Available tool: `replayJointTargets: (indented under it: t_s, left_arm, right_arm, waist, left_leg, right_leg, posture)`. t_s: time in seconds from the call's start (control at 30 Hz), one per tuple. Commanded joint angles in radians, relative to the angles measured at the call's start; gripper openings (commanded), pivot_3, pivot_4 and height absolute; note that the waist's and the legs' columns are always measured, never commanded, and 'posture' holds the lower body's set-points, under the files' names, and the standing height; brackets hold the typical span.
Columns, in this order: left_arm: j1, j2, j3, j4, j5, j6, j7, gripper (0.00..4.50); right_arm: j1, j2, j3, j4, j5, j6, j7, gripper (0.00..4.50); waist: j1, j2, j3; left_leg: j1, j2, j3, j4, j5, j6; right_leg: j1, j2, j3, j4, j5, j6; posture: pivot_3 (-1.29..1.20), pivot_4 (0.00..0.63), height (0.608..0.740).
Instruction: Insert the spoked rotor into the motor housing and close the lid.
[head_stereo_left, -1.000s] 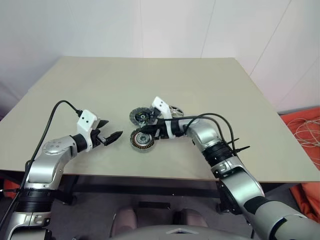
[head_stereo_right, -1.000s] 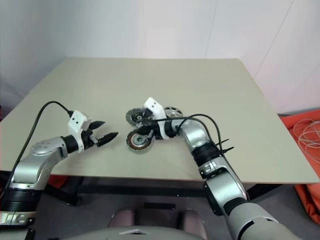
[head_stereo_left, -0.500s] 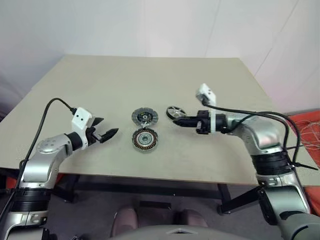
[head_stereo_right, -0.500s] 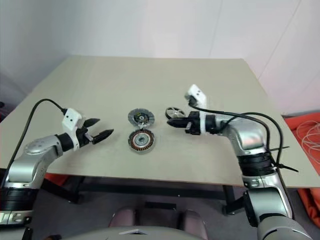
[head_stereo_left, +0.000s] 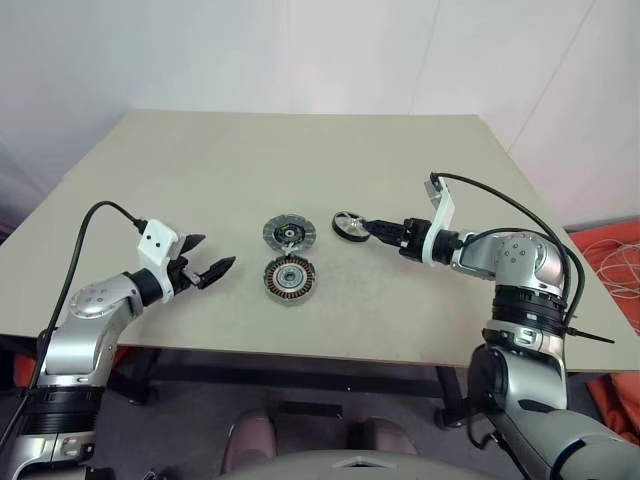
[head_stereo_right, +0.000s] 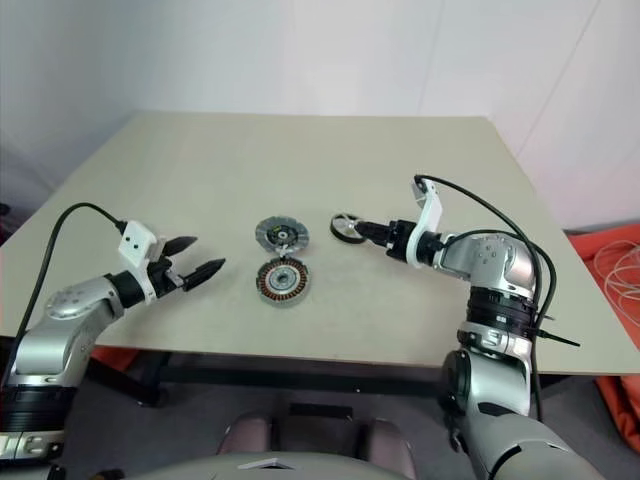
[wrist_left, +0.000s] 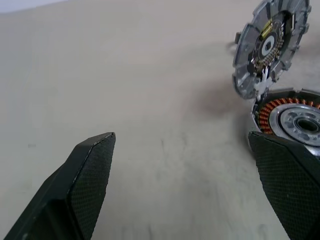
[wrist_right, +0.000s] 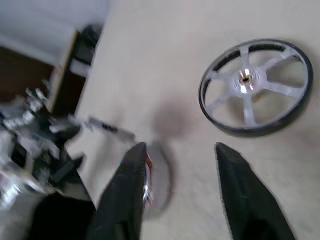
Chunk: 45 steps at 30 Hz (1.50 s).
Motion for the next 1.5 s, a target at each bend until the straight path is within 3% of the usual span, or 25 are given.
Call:
replayJointTargets:
  t_s: [0.03,0.1,0.13,0.5,0.83,1.2,1.33,1.5]
  left_arm:
    - [-0.002,0.009,0.027,-0.035,-0.017,-0.002,0.004,4.50]
    - [0.003,0.009,0.024,-0.043,-0.022,0.007,0.006,4.50]
    - [0.004,0.008,0.023,-0.046,-0.023,0.009,0.007,4.50]
    - [0.001,0.016,0.018,-0.050,-0.038,0.043,-0.004,4.50]
    - [-0.009,0.014,0.014,-0.054,-0.034,0.047,-0.003,4.50]
    - [-0.013,0.010,0.010,-0.054,-0.030,0.045,0.002,4.50]
    - [-0.015,0.008,0.008,-0.052,-0.029,0.043,0.005,4.50]
    - [-0.020,0.008,0.006,-0.046,-0.027,0.040,0.004,4.50]
  right_arm:
    - [-0.047,0.064,-0.135,0.056,0.024,0.007,-0.116,3.64]
    - [-0.062,0.106,-0.200,0.079,0.031,0.005,-0.172,4.39]
    - [-0.072,0.127,-0.245,0.094,0.040,0.000,-0.204,4.48]
    - [-0.104,0.254,-0.507,0.134,0.135,-0.093,-0.474,4.48]
    - [-0.079,0.289,-0.492,0.169,0.222,-0.183,-0.563,4.48]
    - [-0.071,0.260,-0.388,0.261,0.276,-0.291,-0.550,4.48]
    - [-0.059,0.258,-0.362,0.264,0.299,-0.304,-0.554,3.57]
    - [-0.049,0.254,-0.341,0.267,0.324,-0.315,-0.565,1.78]
  waist:
    - [0.001,0.000,0.000]
    - [0.000,0.000,0.000]
    - [-0.001,0.000,0.000]
    - [-0.003,0.001,0.001]
    - [-0.005,0.001,0.001]
    - [-0.006,0.001,0.001]
    - [-0.005,0.001,0.001]
    - [-0.005,0.001,0.001]
  left_leg:
    - [0.000,0.000,0.000,0.000,0.000,0.000]
    - [0.000,0.000,0.000,0.000,0.000,-0.001]
    - [0.000,0.000,0.000,0.000,0.000,-0.001]
    - [0.000,0.000,0.000,-0.003,0.002,-0.003]
    - [0.000,-0.001,0.000,-0.005,0.003,-0.006]
    - [0.001,-0.001,0.000,-0.006,0.004,-0.007]
    - [0.001,-0.001,0.000,-0.006,0.004,-0.007]
    - [0.000,-0.001,0.000,-0.006,0.004,-0.007]
  right_leg:
    - [0.000,0.000,0.000,0.000,0.000,0.000]
    - [0.000,0.000,0.000,0.000,0.000,0.000]
    - [-0.001,0.000,0.000,0.000,0.000,0.000]
    - [-0.003,0.000,0.000,0.001,-0.003,0.005]
    - [-0.004,0.000,0.000,0.001,-0.003,0.006]
    - [-0.004,0.000,0.000,0.001,-0.003,0.006]
    - [-0.004,0.000,0.000,0.001,-0.003,0.006]
    - [-0.004,0.000,0.000,0.001,-0.003,0.006]
  posture:
    - [0.00,0.000,0.740]
    - [0.00,0.000,0.740]
    - [0.00,0.000,0.740]
    - [0.00,0.000,0.740]
    - [0.00,0.000,0.740]
    - [0.00,0.000,0.740]
    - [0.00,0.000,0.740]
    - [0.00,0.000,0.740]
